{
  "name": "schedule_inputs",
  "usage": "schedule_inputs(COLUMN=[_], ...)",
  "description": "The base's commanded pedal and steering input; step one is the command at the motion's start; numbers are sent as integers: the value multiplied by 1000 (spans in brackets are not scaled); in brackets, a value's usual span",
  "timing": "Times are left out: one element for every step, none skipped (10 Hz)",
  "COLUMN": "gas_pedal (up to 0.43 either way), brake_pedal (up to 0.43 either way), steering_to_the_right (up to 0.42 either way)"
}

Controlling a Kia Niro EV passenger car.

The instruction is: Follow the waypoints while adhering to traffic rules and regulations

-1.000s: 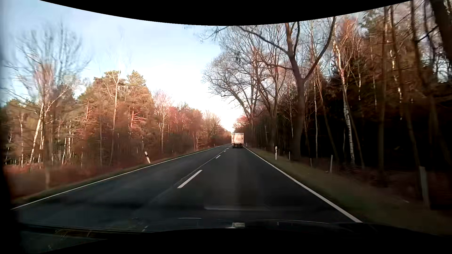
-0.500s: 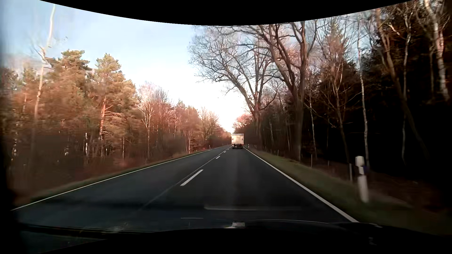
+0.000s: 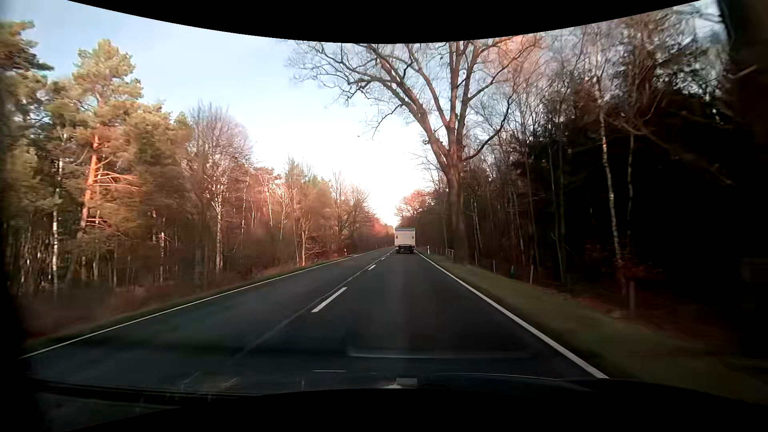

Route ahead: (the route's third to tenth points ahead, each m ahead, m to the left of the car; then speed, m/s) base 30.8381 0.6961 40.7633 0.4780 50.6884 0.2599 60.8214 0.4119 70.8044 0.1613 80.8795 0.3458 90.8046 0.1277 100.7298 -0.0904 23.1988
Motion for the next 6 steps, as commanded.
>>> schedule_inputs(gas_pedal=[197, 197, 197, 197, 197, 197], brake_pedal=[0, 0, 0, 0, 0, 0], steering_to_the_right=[-3, -3, -3, -3, -3, -3])
